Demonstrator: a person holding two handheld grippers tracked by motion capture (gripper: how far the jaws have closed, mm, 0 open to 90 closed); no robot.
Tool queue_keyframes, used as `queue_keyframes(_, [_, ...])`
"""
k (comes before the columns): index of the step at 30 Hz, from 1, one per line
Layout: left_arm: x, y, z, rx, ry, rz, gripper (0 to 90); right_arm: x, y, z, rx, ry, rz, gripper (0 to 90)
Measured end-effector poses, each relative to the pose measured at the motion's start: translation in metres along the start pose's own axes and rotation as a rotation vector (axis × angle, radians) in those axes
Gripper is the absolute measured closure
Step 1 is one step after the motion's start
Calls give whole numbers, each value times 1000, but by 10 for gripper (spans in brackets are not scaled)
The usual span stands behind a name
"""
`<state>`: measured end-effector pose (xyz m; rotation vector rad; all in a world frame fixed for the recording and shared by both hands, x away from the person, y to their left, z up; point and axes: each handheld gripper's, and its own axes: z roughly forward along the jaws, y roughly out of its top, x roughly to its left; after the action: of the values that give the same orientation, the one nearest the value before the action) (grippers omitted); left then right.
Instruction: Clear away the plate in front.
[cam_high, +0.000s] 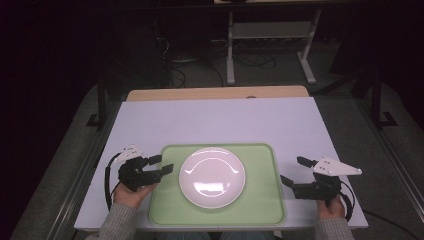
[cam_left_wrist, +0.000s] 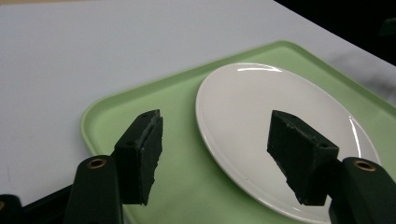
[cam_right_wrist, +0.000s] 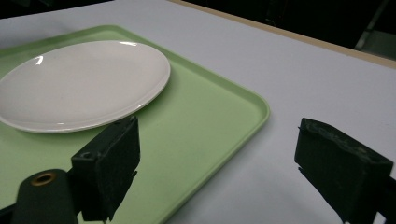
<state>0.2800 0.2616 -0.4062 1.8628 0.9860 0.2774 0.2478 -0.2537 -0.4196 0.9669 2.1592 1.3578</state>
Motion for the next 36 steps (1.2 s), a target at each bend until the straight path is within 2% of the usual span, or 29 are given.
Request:
queue_keyframes(8, [-2, -2, -11, -26, 18, 90, 334, 1, 0, 0, 5, 2, 0, 133])
queue_keyframes(11, [-2, -2, -16, -45, 12, 99, 318, 1, 0, 0, 7, 2, -1, 134])
queue_keyframes(17, [-4, -4, -24, -54, 50, 147, 305, 0, 0, 0, 6, 3, 0, 134])
queue_keyframes(22, [-3, -9, -28, -67, 68, 156, 279, 0, 0, -1, 3, 5, 0, 133])
queue_keyframes(27, [-4, -12, -34, -69, 94, 191, 271, 0, -1, 0, 8, 8, 1, 134])
queue_keyframes(36, [-4, -18, -45, -88, 122, 186, 265, -1, -2, 3, 35, 8, 4, 134])
